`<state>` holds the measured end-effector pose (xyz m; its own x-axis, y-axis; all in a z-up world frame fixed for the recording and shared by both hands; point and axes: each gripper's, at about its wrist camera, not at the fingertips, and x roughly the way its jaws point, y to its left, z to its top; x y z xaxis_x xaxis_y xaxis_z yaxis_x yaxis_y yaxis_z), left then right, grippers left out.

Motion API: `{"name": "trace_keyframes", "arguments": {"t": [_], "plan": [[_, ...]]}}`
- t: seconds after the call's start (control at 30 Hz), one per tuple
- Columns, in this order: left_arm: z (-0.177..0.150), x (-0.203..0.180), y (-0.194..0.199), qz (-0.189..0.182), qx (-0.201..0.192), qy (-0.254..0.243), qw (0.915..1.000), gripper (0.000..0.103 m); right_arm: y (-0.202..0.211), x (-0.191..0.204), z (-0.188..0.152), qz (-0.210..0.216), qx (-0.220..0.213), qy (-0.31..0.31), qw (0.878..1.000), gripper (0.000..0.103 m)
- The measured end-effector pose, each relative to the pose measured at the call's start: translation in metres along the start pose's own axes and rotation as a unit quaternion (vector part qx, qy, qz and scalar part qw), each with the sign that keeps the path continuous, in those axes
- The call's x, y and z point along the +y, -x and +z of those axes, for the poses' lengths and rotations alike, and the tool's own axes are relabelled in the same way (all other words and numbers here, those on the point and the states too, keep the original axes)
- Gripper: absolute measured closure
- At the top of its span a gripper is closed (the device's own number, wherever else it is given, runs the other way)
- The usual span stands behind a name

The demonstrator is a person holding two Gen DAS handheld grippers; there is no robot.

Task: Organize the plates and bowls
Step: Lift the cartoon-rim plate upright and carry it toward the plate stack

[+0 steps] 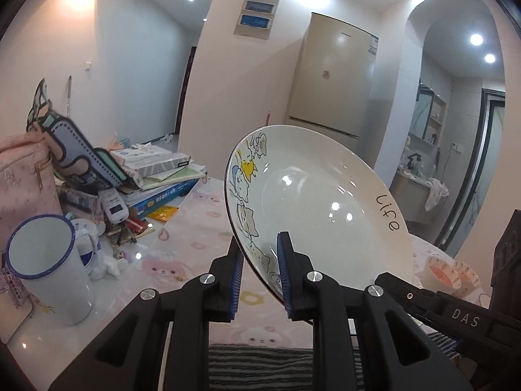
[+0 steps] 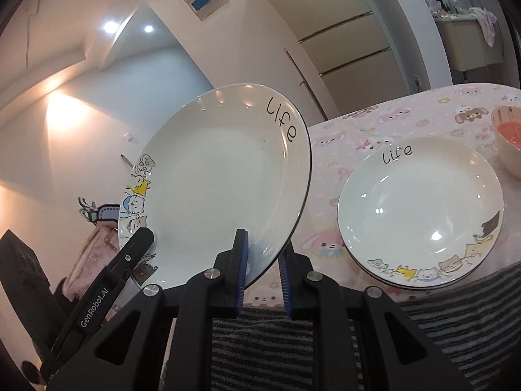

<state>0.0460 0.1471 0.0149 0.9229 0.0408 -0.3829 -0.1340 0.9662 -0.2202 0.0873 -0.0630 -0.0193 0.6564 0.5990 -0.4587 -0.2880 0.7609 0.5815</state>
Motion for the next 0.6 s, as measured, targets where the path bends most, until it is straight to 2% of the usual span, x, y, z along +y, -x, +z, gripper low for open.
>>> {"name": "trace_keyframes", "arguments": {"t": [0.23,0.3,0.37,0.6], "plan": [[0.001,-0.053,0.001,-0.039,0.0,-0.024,0.999,0.08,0.041,-0.022,0.009,-0.026,-0.047,0.0,0.999,0.085],[-0.001,-0.067,0.001,-0.053,0.003,-0.013,0.9985,0.08,0.055,-0.031,0.013,-0.035,-0.064,0.0,0.997,0.085],[-0.002,-0.081,-0.001,-0.066,0.008,0.0,0.9978,0.08,0.065,-0.041,0.017,-0.035,-0.078,-0.001,0.996,0.085],[-0.013,-0.131,-0.006,-0.099,0.032,-0.022,0.9944,0.079,0.103,-0.069,0.023,-0.061,-0.121,0.007,0.991,0.085]]}}
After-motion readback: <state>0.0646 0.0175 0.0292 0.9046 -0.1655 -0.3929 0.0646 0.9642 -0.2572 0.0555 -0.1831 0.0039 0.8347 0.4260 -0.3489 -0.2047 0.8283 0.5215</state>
